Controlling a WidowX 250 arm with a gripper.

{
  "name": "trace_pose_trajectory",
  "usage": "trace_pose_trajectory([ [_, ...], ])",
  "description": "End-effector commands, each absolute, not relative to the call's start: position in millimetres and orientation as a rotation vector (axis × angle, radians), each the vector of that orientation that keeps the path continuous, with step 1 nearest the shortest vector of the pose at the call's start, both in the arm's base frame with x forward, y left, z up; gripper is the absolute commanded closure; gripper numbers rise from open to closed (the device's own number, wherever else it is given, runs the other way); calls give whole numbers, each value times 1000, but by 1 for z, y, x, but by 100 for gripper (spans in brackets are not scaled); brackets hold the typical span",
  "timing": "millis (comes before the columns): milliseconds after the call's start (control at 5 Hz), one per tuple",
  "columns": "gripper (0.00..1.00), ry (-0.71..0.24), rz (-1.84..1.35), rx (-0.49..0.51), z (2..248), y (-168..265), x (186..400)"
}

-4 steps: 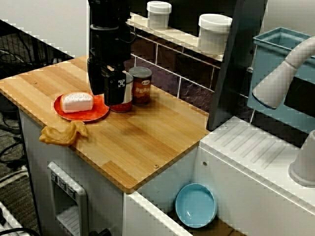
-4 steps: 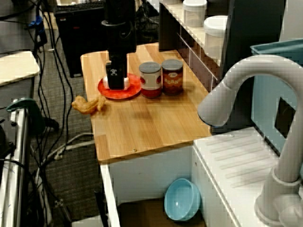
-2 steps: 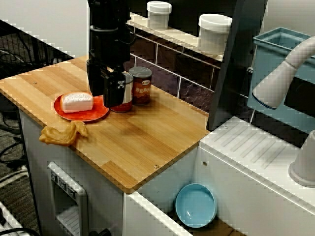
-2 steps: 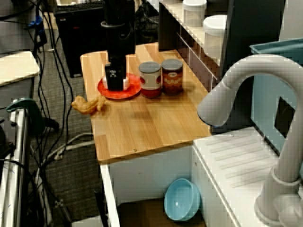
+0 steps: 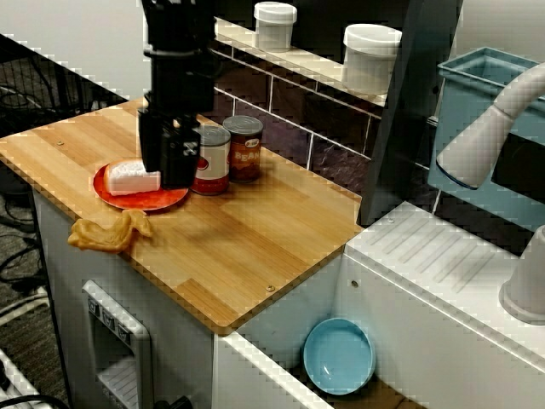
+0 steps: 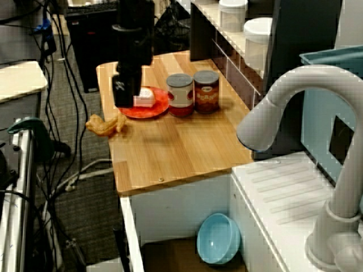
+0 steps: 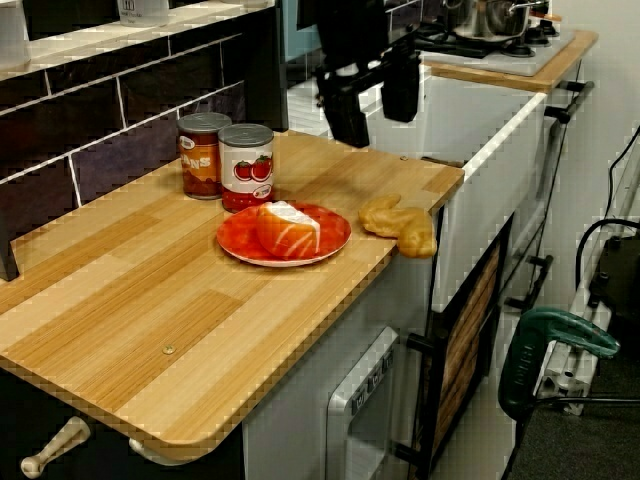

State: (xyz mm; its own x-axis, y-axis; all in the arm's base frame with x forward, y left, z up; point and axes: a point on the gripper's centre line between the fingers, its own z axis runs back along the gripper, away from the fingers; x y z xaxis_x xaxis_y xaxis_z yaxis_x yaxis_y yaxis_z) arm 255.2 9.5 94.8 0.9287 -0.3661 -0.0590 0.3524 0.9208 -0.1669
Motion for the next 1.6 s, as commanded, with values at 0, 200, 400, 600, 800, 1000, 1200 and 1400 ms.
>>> trace_pose_trajectory([
  [0, 0, 83, -456, -173, 106, 31, 229],
  [200, 0, 129, -490, -158, 86, 44, 218],
  [400, 0, 142, -511, -124, 74, 49, 204],
  [600, 0, 167, -513, -115, 70, 53, 195],
  [800, 0, 176, -519, -120, 71, 57, 187],
  [1000, 0, 199, -506, -132, 73, 60, 179],
  [1200, 0, 230, -487, -139, 72, 64, 171],
  [1400, 0, 257, -468, -123, 66, 66, 166],
])
